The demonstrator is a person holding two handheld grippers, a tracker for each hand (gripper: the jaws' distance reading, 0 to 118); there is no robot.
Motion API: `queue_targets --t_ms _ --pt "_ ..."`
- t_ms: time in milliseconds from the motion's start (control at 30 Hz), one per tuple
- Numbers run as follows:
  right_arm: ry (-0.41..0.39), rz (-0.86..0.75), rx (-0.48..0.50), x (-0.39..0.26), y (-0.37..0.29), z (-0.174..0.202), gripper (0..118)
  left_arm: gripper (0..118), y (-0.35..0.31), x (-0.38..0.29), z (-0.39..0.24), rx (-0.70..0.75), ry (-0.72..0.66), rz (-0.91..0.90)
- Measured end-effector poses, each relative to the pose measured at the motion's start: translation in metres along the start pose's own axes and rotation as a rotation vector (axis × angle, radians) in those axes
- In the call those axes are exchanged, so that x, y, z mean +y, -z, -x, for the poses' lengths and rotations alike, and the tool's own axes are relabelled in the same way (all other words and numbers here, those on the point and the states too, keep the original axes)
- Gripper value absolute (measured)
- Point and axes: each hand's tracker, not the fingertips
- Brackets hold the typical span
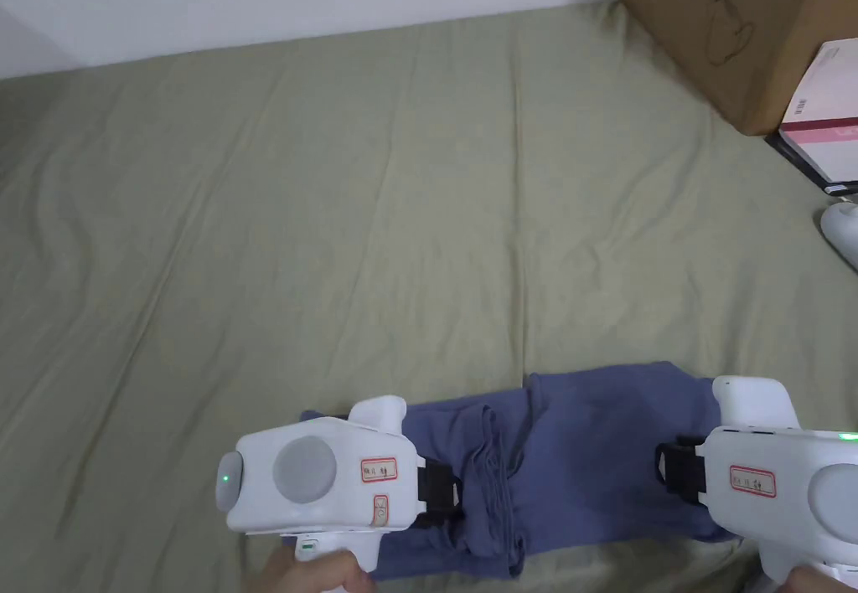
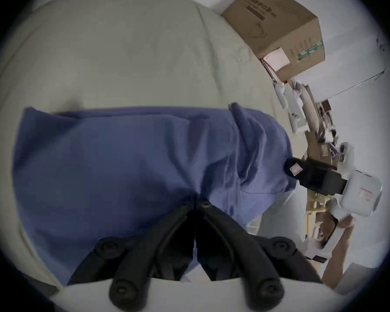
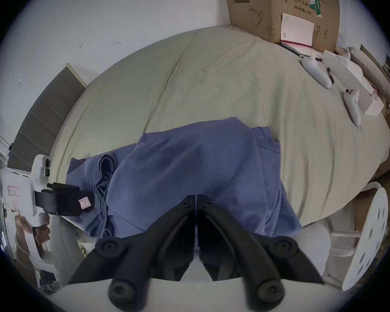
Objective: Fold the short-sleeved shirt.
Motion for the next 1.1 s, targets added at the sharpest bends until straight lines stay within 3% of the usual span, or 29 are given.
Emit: queue_targets --t_ms 100,200,533,700,800,1000,1033,1067,1100 --pt "-0.002 0.0 -0.003 -0.001 0.001 -0.004 2 1 -0.002 0.003 -0.015 -0.012 0.017 -0.006" --pt "0.003 0.026 -0.009 0.001 0.01 -0.013 2 1 0.002 0.004 -0.029 0.008 0.128 0.026" --pt "-0.01 0.023 -0.01 0.004 0.006 0.0 2 1 0.001 0.003 -0.042 -0.028 0.191 0.04" --pt "-0.027 0.026 -0.013 0.007 0.005 0.003 2 1 -0.037 0.015 -0.009 -0.261 0.036 -0.056" --pt "-0.044 0.021 -0.018 0.011 0.004 0.009 2 1 -0.075 0.018 0.034 -0.322 -0.058 -0.136" --pt "-0.082 0.021 -0.017 0.019 0.009 0.027 2 2 -0.124 0.0 0.125 -0.219 -0.139 -0.189" --pt "-0.089 0.023 -0.015 0.02 0.01 0.03 2 8 -0.125 -0.005 0.135 -0.202 -0.153 -0.18" --pt "-0.093 0.025 -0.013 0.02 0.011 0.032 2 25 -0.123 -0.01 0.142 -0.215 -0.161 -0.18" --pt "-0.097 0.028 -0.011 0.021 0.014 0.037 2 50 -0.119 -0.016 0.153 -0.222 -0.18 -0.176"
